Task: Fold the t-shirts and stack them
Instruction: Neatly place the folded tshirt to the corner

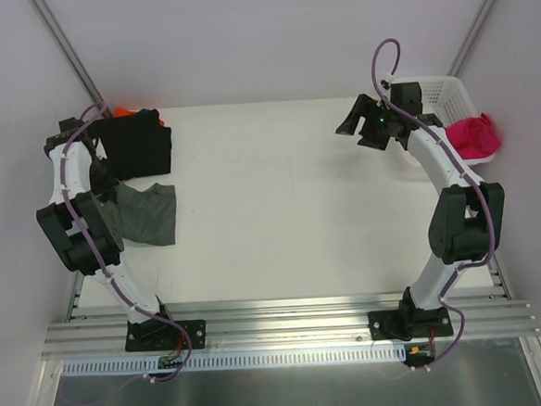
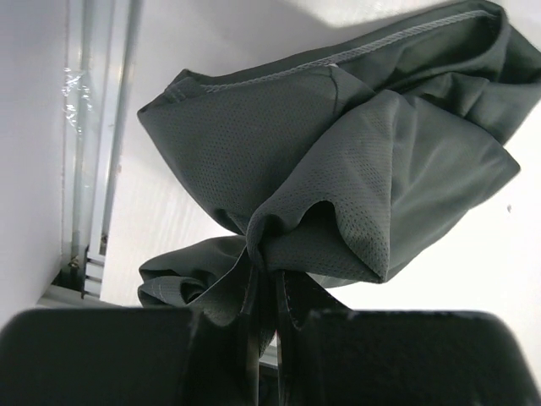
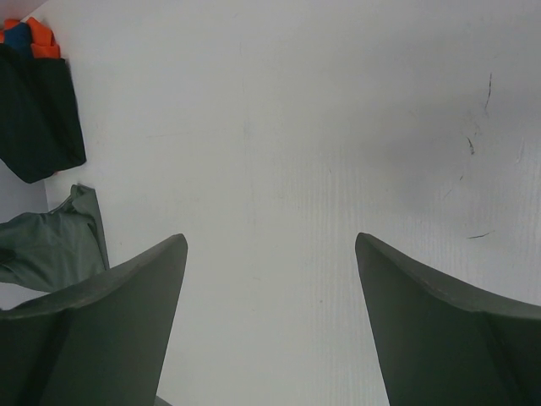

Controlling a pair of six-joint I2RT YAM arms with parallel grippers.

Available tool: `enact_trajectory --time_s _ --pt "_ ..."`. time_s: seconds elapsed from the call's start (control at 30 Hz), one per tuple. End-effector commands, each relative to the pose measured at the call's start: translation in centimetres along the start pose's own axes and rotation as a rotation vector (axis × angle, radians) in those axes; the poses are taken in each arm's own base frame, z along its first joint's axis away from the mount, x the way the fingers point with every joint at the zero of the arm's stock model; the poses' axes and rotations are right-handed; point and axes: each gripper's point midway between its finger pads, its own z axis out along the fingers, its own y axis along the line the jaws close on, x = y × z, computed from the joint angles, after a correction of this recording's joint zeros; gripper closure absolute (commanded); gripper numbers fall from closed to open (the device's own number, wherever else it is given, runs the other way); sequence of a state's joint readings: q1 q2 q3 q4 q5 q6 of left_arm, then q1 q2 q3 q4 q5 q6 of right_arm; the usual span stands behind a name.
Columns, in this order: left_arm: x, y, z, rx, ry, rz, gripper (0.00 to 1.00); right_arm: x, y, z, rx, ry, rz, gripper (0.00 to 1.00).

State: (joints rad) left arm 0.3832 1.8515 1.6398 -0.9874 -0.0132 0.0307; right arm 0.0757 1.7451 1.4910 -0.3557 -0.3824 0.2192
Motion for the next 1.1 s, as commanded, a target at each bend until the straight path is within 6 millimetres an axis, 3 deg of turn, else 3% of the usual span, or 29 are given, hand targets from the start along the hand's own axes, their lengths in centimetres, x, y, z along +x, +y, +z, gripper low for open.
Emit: enact_trajectory --time_s 0.0,0.5,0.77,1.07 --pt "-1.3 2.2 0.0 -0.069 -0.013 -0.018 1.0 -1.3 1.3 -2.2 -0.031 -0.06 -0.04 0.15" --pt "-2.4 4.4 1.7 -0.131 0.003 -0.038 1.0 -0.8 0.7 -2.4 -0.005 -0.058 -0.056 0.14" --pt "-3.0 6.6 2.0 -0.209 -0.002 -0.065 1.0 -0.7 0.8 -2.5 -0.001 -0.058 -0.07 0.14" --pt "-3.2 7.0 2.6 -0.221 0.002 -0.079 1.0 -0.4 0.7 -2.5 0.005 -0.057 -0.079 0.14"
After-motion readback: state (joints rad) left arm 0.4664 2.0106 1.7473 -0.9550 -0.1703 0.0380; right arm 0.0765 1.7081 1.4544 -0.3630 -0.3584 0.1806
